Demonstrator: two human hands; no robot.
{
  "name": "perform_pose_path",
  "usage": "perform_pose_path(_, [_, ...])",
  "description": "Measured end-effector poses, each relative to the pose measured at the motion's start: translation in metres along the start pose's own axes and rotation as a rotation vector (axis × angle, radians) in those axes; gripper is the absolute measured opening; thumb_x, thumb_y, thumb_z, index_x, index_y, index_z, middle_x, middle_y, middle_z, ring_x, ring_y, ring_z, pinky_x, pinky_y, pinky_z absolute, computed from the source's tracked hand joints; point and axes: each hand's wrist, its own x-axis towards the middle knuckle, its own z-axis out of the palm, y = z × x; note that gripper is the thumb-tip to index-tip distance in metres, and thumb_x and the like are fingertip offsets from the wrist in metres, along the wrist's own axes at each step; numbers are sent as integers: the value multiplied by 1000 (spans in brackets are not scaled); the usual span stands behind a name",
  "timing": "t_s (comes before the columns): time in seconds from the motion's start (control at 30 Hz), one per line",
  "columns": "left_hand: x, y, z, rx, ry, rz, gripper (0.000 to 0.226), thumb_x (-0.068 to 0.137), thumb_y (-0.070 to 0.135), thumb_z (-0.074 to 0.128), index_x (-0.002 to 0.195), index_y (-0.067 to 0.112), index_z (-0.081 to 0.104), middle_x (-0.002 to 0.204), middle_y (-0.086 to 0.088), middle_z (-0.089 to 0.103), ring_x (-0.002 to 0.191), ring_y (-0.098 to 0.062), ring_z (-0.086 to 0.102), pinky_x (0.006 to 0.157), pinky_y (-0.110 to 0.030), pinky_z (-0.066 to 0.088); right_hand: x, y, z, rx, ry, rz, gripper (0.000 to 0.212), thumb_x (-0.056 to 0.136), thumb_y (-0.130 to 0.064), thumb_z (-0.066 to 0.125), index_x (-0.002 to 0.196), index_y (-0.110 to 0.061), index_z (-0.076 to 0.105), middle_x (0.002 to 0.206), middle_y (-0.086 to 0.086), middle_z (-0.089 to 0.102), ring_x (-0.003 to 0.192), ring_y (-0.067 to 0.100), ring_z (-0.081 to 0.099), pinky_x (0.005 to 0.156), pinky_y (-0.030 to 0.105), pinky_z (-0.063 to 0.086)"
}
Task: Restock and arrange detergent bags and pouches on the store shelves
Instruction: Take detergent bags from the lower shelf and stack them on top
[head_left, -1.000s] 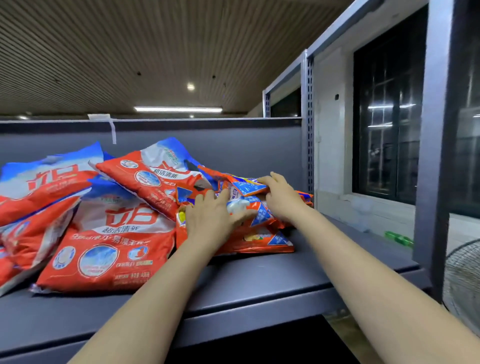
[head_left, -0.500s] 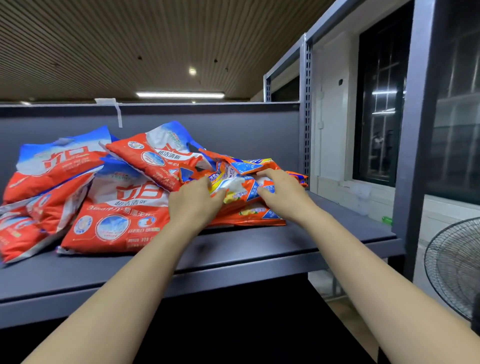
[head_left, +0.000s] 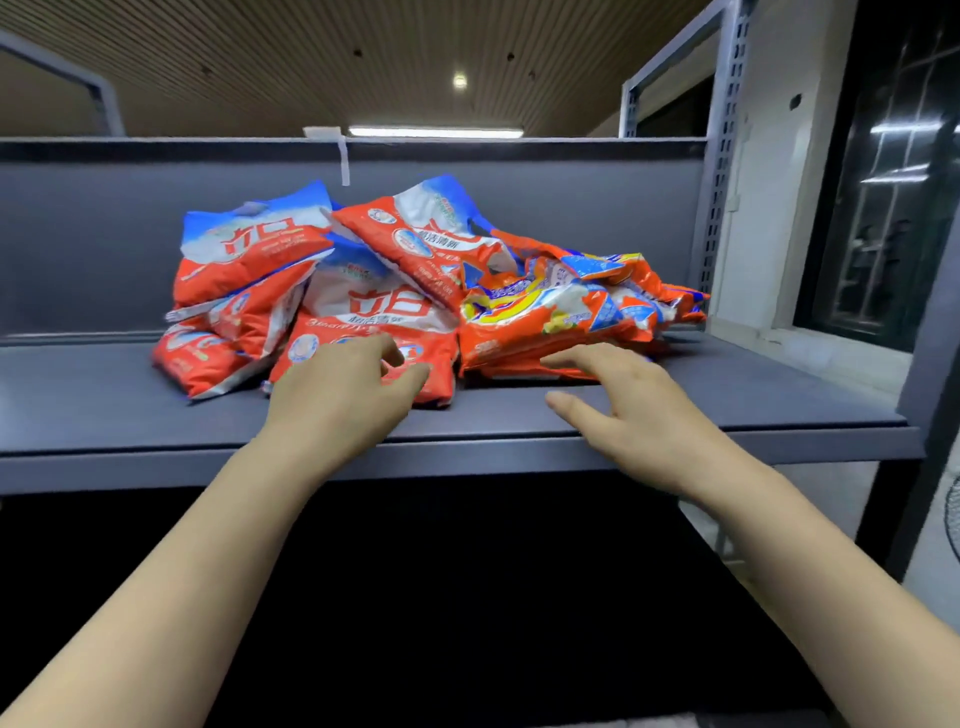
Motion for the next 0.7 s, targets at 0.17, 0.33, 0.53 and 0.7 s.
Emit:
perform_pose_path(0.17, [-32,-59,-35,53,-34,-25,34,86,58,47,99,31,62,109,9,66,102,-19,59,81,-35,46,-13,-58,31,61,-59,-44,38,91,-41,53,127,-31,54,129,-15,54,124,6,45,107,40,35])
perform_pose_path(0.33, [-63,-134,-65,99,-72,-74,36,85,61,45,102,34,61,110,12,66,103,-19,60,78,-34,43,-24,-126,78,86,-130,-52,45,87,-49,47,128,-32,54,129,-16,53,123,4,43,107,35,34])
perform_pose_path(0.53, [-108,-226,-90,138,-143,-100,36,84,62,45,96,32,62,100,12,68,96,-17,62,82,-35,49,-29,-204,140,41,-274,-81,46,87,-54,43,128,-36,52,131,-18,52,122,3,44,105,31,35])
perform_pose_path(0.7, [-148,-310,-112,142,-239,-176,37,83,65,43,95,34,61,95,15,67,92,-13,62,81,-33,49,-28,-269,195,9,-429,-105,48,87,-58,39,130,-39,47,133,-21,48,123,1,43,105,30,35])
